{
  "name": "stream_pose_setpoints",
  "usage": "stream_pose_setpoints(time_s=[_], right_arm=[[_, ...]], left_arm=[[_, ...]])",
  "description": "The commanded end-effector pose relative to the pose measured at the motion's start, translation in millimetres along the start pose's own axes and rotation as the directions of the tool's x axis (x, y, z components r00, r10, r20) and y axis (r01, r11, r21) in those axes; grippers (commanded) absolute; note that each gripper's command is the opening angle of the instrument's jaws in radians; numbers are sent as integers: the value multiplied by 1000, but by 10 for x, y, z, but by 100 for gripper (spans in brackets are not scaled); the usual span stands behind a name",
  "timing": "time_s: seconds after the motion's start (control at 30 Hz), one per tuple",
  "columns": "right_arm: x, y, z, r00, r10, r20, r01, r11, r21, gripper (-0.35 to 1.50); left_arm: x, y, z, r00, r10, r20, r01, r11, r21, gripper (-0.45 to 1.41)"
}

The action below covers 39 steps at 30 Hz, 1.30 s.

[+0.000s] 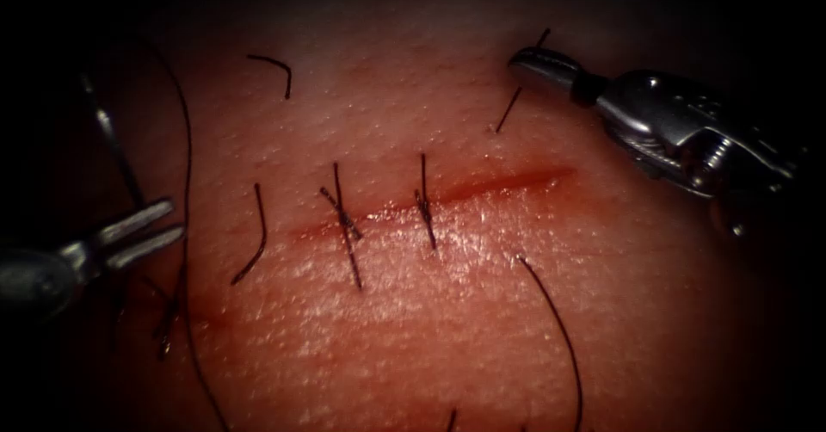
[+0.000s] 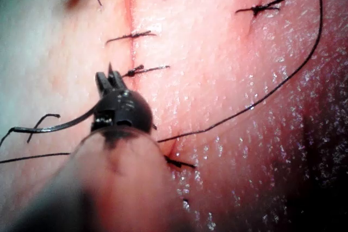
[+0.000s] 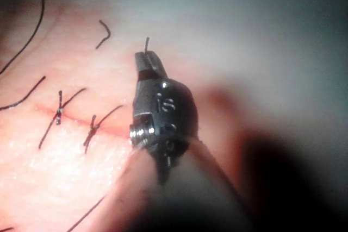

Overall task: Wound Closure
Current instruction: Pull tail with right hand to slightly lengthen, then set down needle from left end-effector

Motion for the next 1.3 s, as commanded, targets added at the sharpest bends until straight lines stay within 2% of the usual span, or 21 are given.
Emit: stream_pose_setpoints(time_s=[0.03,0.3,0.47,0.5,0.57,0.6,0.63,0.67,0.77,0.83,0.87,0.9,1.03,1.07,1.13,1.17,1.3], right_arm=[[1,-2,10,1000,-1,-4,1,1000,5,-35],[1,-3,10,1000,-1,-12,1,1000,9,-35],[2,-9,9,999,14,-43,-12,999,50,-35],[3,-10,8,999,16,-48,-13,998,59,-28],[5,-10,6,997,19,-69,-15,998,62,61],[7,-10,4,997,21,-79,-17,998,62,115],[9,-10,2,996,8,-93,-2,998,62,135],[14,-8,-3,993,-34,-109,41,997,63,146],[19,-6,-22,989,-31,-144,43,996,81,145],[21,-3,-40,985,-31,-169,48,994,98,133],[22,-2,-48,983,-29,-179,46,994,95,133],[23,2,-65,979,-35,-200,52,995,79,133],[24,11,-90,977,-43,-208,64,994,93,135],[24,16,-100,976,-60,-208,83,991,102,146],[24,19,-106,972,-94,-214,118,988,102,148],[24,21,-110,971,-112,-210,137,985,107,148],[24,24,-116,960,-196,-201,220,970,105,148]], left_arm=[[-1,0,10,1000,3,-2,-3,1000,-1,-45],[-2,1,22,1000,3,1,-3,1000,0,-45],[-2,-5,51,1000,-7,11,7,1000,5,-45],[-2,-8,60,1000,-12,8,12,1000,5,-45],[-1,-14,80,1000,-22,0,22,1000,6,-45],[-1,-17,89,1000,-26,0,26,1000,9,-45],[-1,-21,102,1000,-31,-1,31,999,12,-45],[-2,-24,122,999,-38,6,38,999,23,-45],[-6,-27,154,999,-41,27,40,999,32,-45],[-10,-29,173,998,-36,50,35,999,14,-45],[-12,-32,183,997,-32,65,32,999,0,-45],[-16,-36,197,997,-43,72,44,999,-9,-45],[-30,-46,216,992,-96,80,97,995,-5,-45],[-38,-51,221,977,-194,88,191,981,36,-1],[-44,-52,223,966,-235,105,225,969,102,34],[-46,-53,224,962,-250,107,237,964,121,58],[-47,-51,222,951,-306,49,301,949,95,105]])
